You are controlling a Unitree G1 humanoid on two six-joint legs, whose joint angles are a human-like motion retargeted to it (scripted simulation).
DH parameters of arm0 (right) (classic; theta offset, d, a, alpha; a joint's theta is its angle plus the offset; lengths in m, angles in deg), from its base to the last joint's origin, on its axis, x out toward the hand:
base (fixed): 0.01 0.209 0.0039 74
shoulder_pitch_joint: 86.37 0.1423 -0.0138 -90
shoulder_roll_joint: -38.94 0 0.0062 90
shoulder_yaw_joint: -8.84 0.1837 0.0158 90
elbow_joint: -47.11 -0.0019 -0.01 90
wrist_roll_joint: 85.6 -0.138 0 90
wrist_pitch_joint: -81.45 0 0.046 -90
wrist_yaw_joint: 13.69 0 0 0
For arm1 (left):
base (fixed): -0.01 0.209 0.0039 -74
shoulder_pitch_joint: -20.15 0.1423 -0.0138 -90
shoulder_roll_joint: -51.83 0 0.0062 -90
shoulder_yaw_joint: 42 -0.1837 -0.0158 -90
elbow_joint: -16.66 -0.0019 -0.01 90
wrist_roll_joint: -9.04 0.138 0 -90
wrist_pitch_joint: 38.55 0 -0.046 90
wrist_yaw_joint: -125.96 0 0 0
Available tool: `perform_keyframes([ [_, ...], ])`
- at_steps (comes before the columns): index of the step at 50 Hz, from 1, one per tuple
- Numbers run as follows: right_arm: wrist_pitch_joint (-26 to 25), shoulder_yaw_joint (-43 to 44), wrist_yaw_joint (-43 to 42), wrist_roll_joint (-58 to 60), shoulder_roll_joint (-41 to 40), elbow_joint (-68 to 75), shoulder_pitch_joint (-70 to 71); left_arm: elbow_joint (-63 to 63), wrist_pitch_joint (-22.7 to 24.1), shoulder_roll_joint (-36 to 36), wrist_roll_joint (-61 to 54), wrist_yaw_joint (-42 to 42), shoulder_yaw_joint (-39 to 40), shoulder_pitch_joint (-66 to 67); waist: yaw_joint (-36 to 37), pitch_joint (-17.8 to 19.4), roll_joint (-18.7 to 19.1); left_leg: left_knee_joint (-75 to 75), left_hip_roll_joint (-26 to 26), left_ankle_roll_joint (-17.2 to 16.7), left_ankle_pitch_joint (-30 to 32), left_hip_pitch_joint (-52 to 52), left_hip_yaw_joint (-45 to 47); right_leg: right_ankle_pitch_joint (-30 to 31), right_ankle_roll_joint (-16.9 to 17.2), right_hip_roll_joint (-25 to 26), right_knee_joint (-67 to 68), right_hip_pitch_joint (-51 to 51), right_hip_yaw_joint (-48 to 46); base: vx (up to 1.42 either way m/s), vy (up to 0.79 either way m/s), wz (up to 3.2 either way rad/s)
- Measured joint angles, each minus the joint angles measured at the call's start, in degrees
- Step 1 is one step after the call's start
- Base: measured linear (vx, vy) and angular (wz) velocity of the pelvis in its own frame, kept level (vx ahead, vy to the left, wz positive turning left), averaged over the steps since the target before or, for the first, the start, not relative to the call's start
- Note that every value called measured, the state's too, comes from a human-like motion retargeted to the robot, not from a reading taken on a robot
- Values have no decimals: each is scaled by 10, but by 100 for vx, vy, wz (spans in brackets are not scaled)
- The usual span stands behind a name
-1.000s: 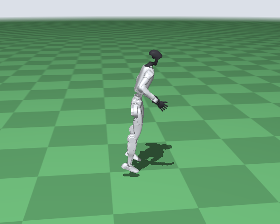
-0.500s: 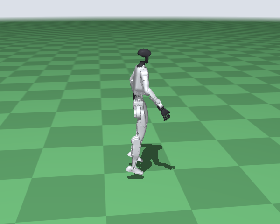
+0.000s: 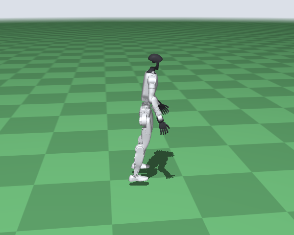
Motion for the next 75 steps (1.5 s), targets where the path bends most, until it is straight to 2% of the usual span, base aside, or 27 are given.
perform_keyframes([
  [3, -5, -9, -18, 39, -13, 60, 22, -130, -23, -15, 83, -17, -28, -66, 2, 9, -2, 7, 1, -2, 0, 8, 17, 5, -5, 2, 9, -1, 18, 1, 0, -51],
  [6, -11, -12, 1, 65, -4, 50, 13, -197, -46, -29, 147, -12, -34, -94, -9, 15, 4, 17, 4, -9, 11, 12, 23, 21, 2, 3, 11, 7, 16, 6, 2, -9],
  [11, 5, 2, 39, 11, 25, -35, -32, -132, -34, -24, 96, 18, -32, -74, -16, 18, 5, 33, 4, 3, 7, 10, 26, 17, 9, 2, 23, 7, 13, 7, 2, -1],
  [15, 1, 8, 42, 3, 27, -41, -50, -83, -23, -6, 65, -16, -40, -54, -6, 23, 3, 37, 4, 7, -1, 19, 32, 10, 3, 3, 32, 10, 21, 6, 1, -12],
  [20, -8, 2, 48, 14, 29, -26, -52, -74, -31, 9, 86, -54, -56, -39, -11, 34, 5, 39, 4, 4, 3, 22, 24, 17, 4, 2, 36, 16, 13, 0, 1, 9],
  [30, 20, 3, 41, -41, 73, -136, -89, -77, -25, 18, 76, -15, -66, -25, -11, 59, 0, 28, 6, -8, 33, -20, 17, 52, 26, 1, 18, -20, 3, -5, 0, 6],
  [35, 32, -2, 9, -104, 67, -144, -82, -136, -17, -22, -9, 58, -61, -54, -19, 97, -3, 7, 10, -5, 36, -45, 15, 63, 33, 8, 8, -51, 6, -16, -1, 1],
  [38, 22, -29, 27, -111, 56, -111, -45, -143, -13, -34, -28, 55, -49, -78, -32, 139, -8, -12, 14, 0, 34, -60, 14, 60, 32, 13, 1, -74, 10, -28, -3, -1],
  [40, 10, -49, 49, -92, 51, -90, -15, -129, -13, -32, -24, 41, -44, -97, -41, 174, -13, -5, 13, 19, 24, -82, 10, 49, 15, 15, 12, -96, 22, -37, -3, 8],
  [42, 2, -66, 66, -65, 49, -82, 17, -101, -18, -19, -14, 33, -42, -125, -52, 209, -18, 82, 10, 57, -16, -151, -6, 9, -14, 23, 83, -151, 46, -41, -2, 28],
  [45, 6, -89, 53, -45, 50, -91, 46, -66, -25, -2, -3, 46, -52, -176, -61, 233, -13, 337, 16, 111, -106, -332, -34, -106, -40, 55, 314, -302, 62, -38, 0, 43],
  [48, 11, -99, -5, -39, 38, -60, 80, -74, -41, -2, 7, 63, -63, -234, -63, 246, -1, 567, 22, 158, -179, -473, -45, -208, -70, 71, 551, -435, 35, -21, 0, 39],
  [52, 7, -72, -59, -31, 5, 31, 170, -133, -72, -2, 40, 39, -72, -308, -54, 246, 32, 757, 60, 163, -244, -575, -77, -263, -126, 112, 731, -528, -6, -3, -8, -9],
  [55, 34, -88, -111, -71, 39, -62, 199, -108, -63, 34, 53, 58, -116, -309, -53, 229, 38, 775, 70, 163, -256, -575, -78, -268, -137, 117, 747, -530, -13, 11, -2, -23],
  [58, 51, -133, -102, -115, 160, -338, 148, 27, -29, 114, 43, 138, -178, -222, -46, 194, 38, 664, 78, 163, -215, -487, -55, -218, -125, 111, 626, -446, -1, 31, 3, -33],
  [60, 40, -126, -45, -120, 247, -493, 90, 119, -11, 167, 51, 169, -201, -144, -44, 167, 27, 501, 54, 163, -131, -370, -19, -131, -100, 78, 466, -336, 25, 51, 16, 2],
  [61, 33, -111, -23, -114, 277, -532, 53, 144, -3, 184, 58, 167, -206, -107, -42, 152, 15, 371, 27, 148, -36, -295, -6, -42, -79, 47, 349, -268, 39, 60, 18, 22],
  [62, 28, -96, -4, -108, 299, -559, 14, 161, 5, 196, 67, 160, -210, -70, -38, 132, 4, 235, 5, 120, 70, -219, 0, 58, -51, 19, 229, -202, 50, 63, 11, 16],
  [63, 27, -81, 6, -98, 307, -561, -29, 160, 16, 199, 79, 143, -213, -35, -29, 106, -4, 86, -9, 66, 201, -144, -8, 179, -7, 0, 104, -141, 56, 61, 3, 7],
  [65, 25, -55, 29, -64, 286, -513, -115, 127, 29, 179, 116, 91, -199, 38, -13, 54, 2, -80, -5, -72, 370, -43, -56, 353, 96, 2, -31, -51, 59, 56, -10, 18],
  [66, 18, -48, 42, -36, 254, -457, -138, 97, 24, 157, 133, 66, -178, 60, -12, 33, 11, -83, 6, -106, 398, -19, -86, 393, 96, 25, -40, -20, 61, 50, -18, 55],
  [67, 9, -43, 54, -8, 222, -398, -160, 69, 17, 131, 146, 46, -155, 85, -13, 16, 17, -64, 5, -117, 420, -1, -104, 424, 95, 37, -37, 10, 73, 43, 3, 81],
  [68, -3, -40, 66, 23, 191, -334, -177, 47, 5, 101, 155, 35, -127, 113, -19, 7, 16, 0, -22, -80, 427, 9, -94, 435, 92, 27, -8, 41, 106, 38, 23, 81],
  [70, -39, -31, 111, 67, 137, -207, -177, 13, -42, 58, 160, 6, -72, 153, -32, 43, 46, 243, 0, 16, 381, 31, -62, 418, 2, 78, 136, 116, 99, 31, 15, 63],
  [72, -69, -26, 152, 86, 107, -106, -151, -22, -90, 41, 155, -29, -33, 172, -28, 76, 78, 565, 61, 83, 285, 4, -47, 309, -87, 140, 483, 66, 22, 7, -4, -4],
  [73, -77, -33, 169, 94, 94, -53, -119, -46, -110, 34, 147, -43, -14, 168, -17, 53, 81, 714, 76, 98, 251, -61, -50, 267, -118, 148, 651, -15, -11, -8, -5, -45],
  [75, -88, -43, 177, 108, 81, 10, -81, -90, -134, 28, 123, -59, 11, 167, 0, 20, 73, 929, 65, 105, 220, -146, -60, 219, -150, 161, 888, -118, -36, -10, -3, -40],
])
